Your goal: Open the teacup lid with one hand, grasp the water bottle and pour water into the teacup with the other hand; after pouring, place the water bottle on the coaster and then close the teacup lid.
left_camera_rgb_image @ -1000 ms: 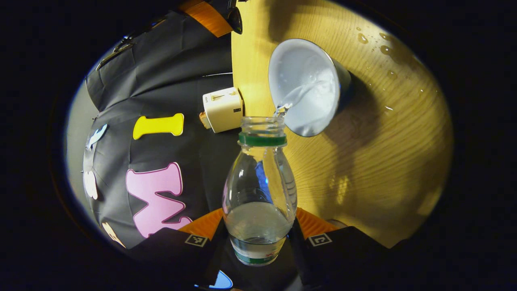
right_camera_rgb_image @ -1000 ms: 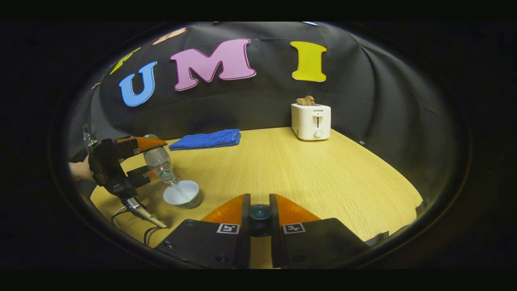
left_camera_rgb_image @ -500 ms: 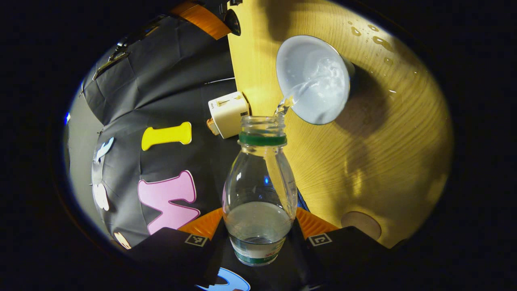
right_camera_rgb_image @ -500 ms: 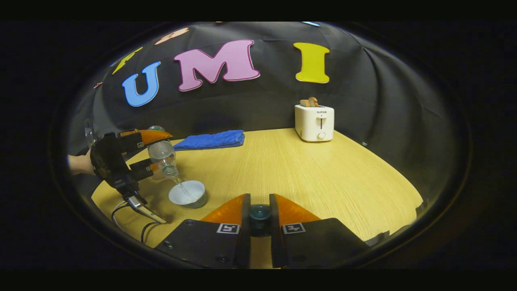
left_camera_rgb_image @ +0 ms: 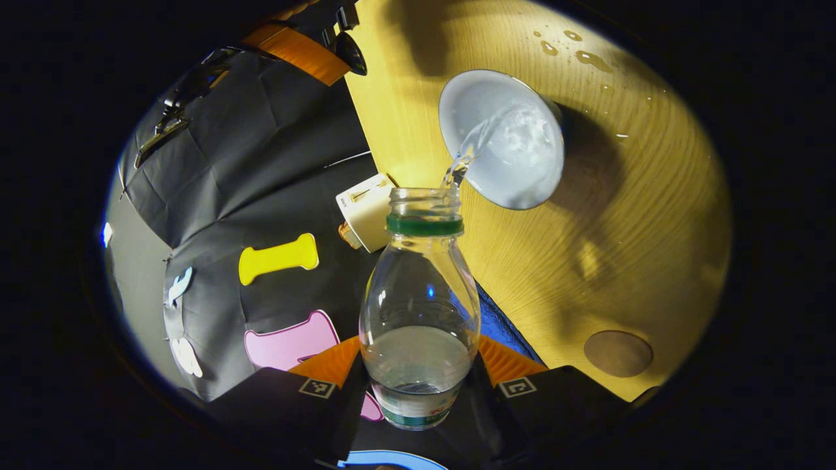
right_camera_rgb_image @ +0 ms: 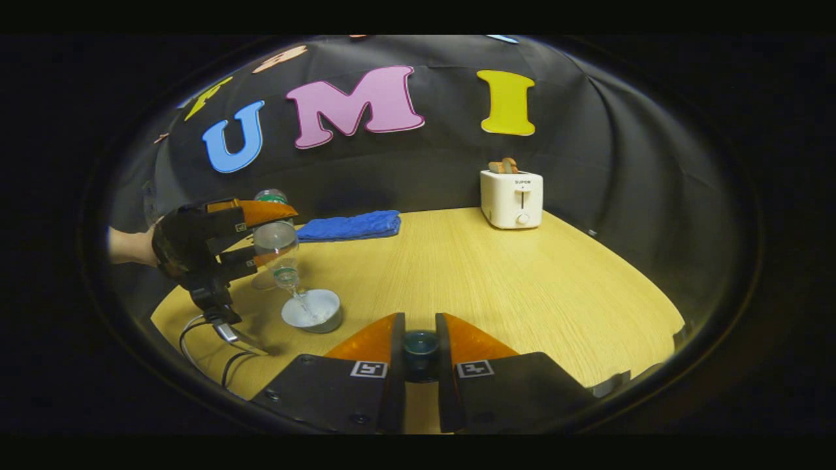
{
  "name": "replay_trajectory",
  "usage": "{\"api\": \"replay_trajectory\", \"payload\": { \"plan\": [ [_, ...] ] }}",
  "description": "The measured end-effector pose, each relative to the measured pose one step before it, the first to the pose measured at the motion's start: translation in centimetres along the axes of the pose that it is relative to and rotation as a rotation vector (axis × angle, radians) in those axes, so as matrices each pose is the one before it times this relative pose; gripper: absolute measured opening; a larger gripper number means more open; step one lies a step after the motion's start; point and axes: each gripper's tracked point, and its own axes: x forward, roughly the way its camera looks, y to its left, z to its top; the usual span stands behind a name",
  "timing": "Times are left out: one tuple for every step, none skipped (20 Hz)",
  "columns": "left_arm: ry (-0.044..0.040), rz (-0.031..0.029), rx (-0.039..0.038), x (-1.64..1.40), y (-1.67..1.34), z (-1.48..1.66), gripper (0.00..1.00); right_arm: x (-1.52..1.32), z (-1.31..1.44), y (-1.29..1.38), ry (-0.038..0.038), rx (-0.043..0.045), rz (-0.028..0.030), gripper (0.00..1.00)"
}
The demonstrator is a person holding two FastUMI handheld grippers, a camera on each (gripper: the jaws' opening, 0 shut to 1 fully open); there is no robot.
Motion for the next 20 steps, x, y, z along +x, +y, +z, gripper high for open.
{"api": "replay_trajectory", "payload": {
  "plan": [
    [-0.00157,-0.00013,0.00769,-0.113,0.056,0.061,0.75,-0.015,0.032,0.154,0.00045,-0.00210,0.00199,0.24],
    [-0.00290,0.00225,0.00960,0.163,0.074,0.153,0.75,-0.034,0.053,-0.035,-0.00030,-0.00271,0.00166,0.24],
    [-0.00454,0.00087,0.00890,0.051,0.215,0.071,0.75,-0.052,0.094,-0.021,-0.00120,-0.00305,0.00096,0.24],
    [-0.00778,0.00012,0.01412,0.155,0.008,0.147,0.75,0.029,0.143,-0.091,-0.00232,-0.00226,0.00073,0.24],
    [-0.00582,0.00528,0.01776,-0.064,0.233,0.118,0.75,-0.030,0.085,-0.119,-0.00236,-0.00110,-0.00029,0.24],
    [-0.00256,0.00927,0.02019,0.001,0.267,-0.060,0.75,0.087,0.192,-0.072,-0.00240,0.00053,-0.00067,0.24],
    [-0.00555,-0.00234,0.01128,0.087,0.096,0.044,0.75,0.015,0.130,-0.088,-0.00245,0.00223,-0.00116,0.24],
    [-0.00429,-0.00042,0.01063,0.071,0.021,0.003,0.75,0.087,0.112,-0.065,-0.00244,0.00231,-0.00114,0.24],
    [-0.00746,0.00300,0.01401,-0.042,0.315,0.075,0.75,-0.039,0.074,-0.005,-0.00173,0.00299,-0.00106,0.24],
    [-0.00536,0.00320,0.00947,0.100,0.116,-0.006,0.75,0.040,0.040,0.023,-0.00078,0.00253,-0.00027,0.24],
    [-0.00511,-0.00185,0.00354,-0.017,-0.001,0.110,0.75,-0.025,-0.029,0.056,-0.00043,0.00030,0.00056,0.24],
    [-0.00594,-0.00073,0.00586,0.044,0.087,0.016,0.75,0.033,0.109,0.029,-0.00065,-0.00167,0.00071,0.24],
    [-0.00370,0.00168,0.00651,0.034,0.045,0.034,0.75,-0.014,-0.022,0.117,0.00041,-0.00204,0.00159,0.24],
    [-0.00372,0.00011,0.00630,-0.010,0.072,0.037,0.75,0.044,0.093,0.097,0.00016,-0.00203,0.00193,0.24],
    [-0.00148,-0.00406,0.00193,0.090,-0.011,0.017,0.75,0.018,-0.006,0.102,-0.00006,-0.00212,0.00178,0.29],
    [-0.00059,-0.00391,0.00303,-0.054,0.049,-0.013,0.75,0.034,0.014,0.040,0.00008,-0.00260,0.00094,0.24],
    [-0.00129,-0.00174,0.00461,0.107,-0.039,0.014,0.75,-0.029,0.041,0.000,-0.00083,-0.00213,-0.00002,0.24],
    [-0.00124,0.00171,0.00211,-0.038,0.127,0.011,0.75,-0.038,0.067,0.016,-0.00170,-0.00020,-0.00059,0.24],
    [-0.00203,0.00113,0.00108,0.057,-0.026,-0.002,0.75,0.026,-0.006,0.000,-0.00001,0.00178,-0.00024,0.23],
    [-0.00286,-0.00005,-0.00040,0.015,0.059,0.046,0.75,0.077,0.068,-0.017,0.00087,0.00299,-0.00094,0.23]
  ]
}}
